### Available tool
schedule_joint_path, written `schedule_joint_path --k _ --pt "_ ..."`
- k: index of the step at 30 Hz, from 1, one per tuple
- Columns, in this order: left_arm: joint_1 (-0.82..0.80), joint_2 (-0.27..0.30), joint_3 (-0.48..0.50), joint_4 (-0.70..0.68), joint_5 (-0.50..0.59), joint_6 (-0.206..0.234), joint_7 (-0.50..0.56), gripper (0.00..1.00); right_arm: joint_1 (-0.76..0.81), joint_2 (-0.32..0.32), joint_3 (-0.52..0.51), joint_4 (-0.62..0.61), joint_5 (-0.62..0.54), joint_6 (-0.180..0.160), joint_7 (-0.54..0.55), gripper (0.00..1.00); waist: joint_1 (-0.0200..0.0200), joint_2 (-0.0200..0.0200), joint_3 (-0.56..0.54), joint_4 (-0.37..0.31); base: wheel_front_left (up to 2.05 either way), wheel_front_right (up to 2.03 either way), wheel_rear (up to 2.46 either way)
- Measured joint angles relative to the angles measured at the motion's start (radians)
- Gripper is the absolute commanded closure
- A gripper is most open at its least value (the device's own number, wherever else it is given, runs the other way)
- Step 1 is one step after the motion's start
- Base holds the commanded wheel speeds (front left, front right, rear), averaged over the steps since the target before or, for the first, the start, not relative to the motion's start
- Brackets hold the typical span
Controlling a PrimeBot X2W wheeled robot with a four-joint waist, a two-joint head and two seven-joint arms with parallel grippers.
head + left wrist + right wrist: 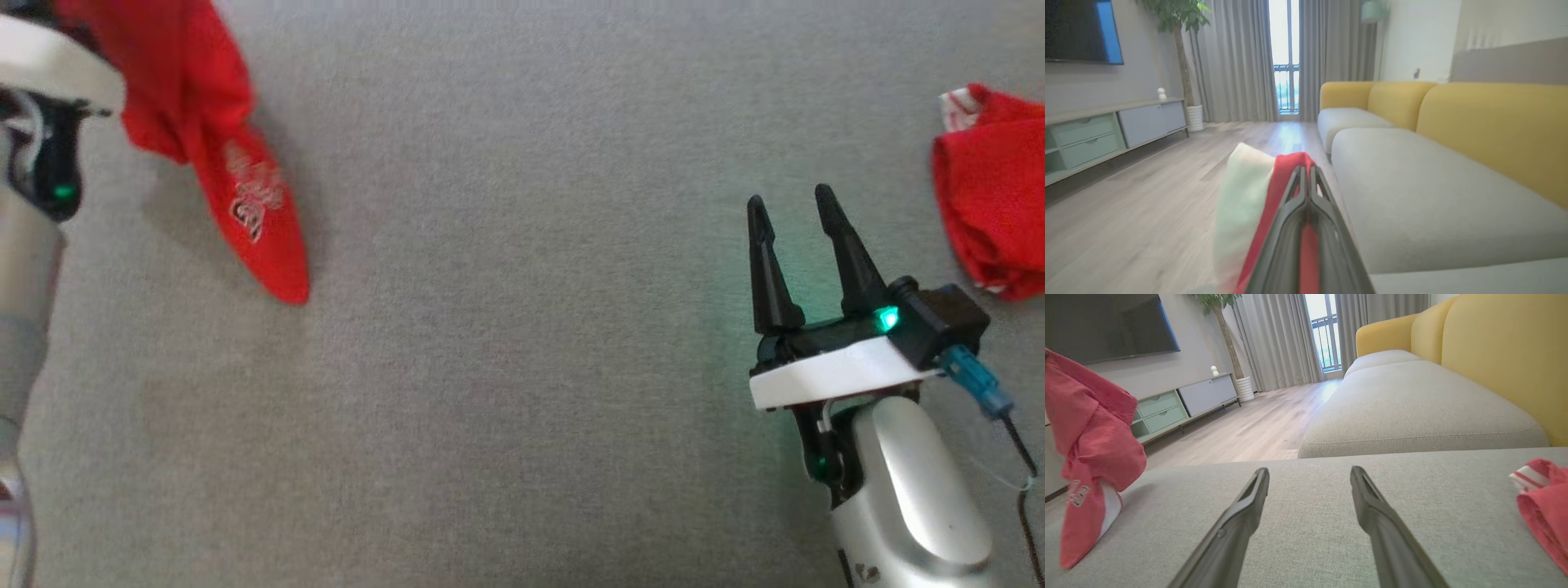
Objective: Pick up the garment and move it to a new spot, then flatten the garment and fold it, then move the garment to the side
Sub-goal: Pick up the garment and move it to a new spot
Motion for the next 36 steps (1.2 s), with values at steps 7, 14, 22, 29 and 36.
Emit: schedule_joint_path --k 7,14,22,29,36 --pt "0.032 -0.037 0.015 -0.163 -0.03 0.003 -0.005 1.0 0.02 0.0 0.005 0.02 0.033 0.0 -0.009 0.0 0.0 0.0 -0.056 -0.043 0.0 0.0 0.0" --pt "0.093 -0.075 0.008 -0.291 -0.056 0.037 0.028 1.0 0.021 0.0 0.014 0.024 0.061 0.0 -0.009 0.0 0.0001 0.0 -0.078 -0.077 0.0 0.0 0.0" --pt "0.139 -0.162 -0.029 -0.505 -0.085 0.108 0.081 1.0 0.021 0.001 0.026 0.012 0.088 0.0 -0.009 0.0 0.0001 0.0 -0.098 -0.144 0.0 0.0 0.0" --pt "0.139 -0.206 -0.078 -0.583 -0.073 0.144 0.114 1.0 0.021 0.001 0.042 0.011 0.115 0.0 -0.009 0.0 0.0001 0.0 -0.113 -0.206 0.0 0.0 0.0" --pt "0.16 -0.127 -0.052 -0.551 -0.049 0.19 0.104 1.0 0.021 0.001 0.035 0.004 0.128 0.0 -0.012 0.0 0.0001 0.0 -0.131 -0.241 0.0 0.0 0.0"
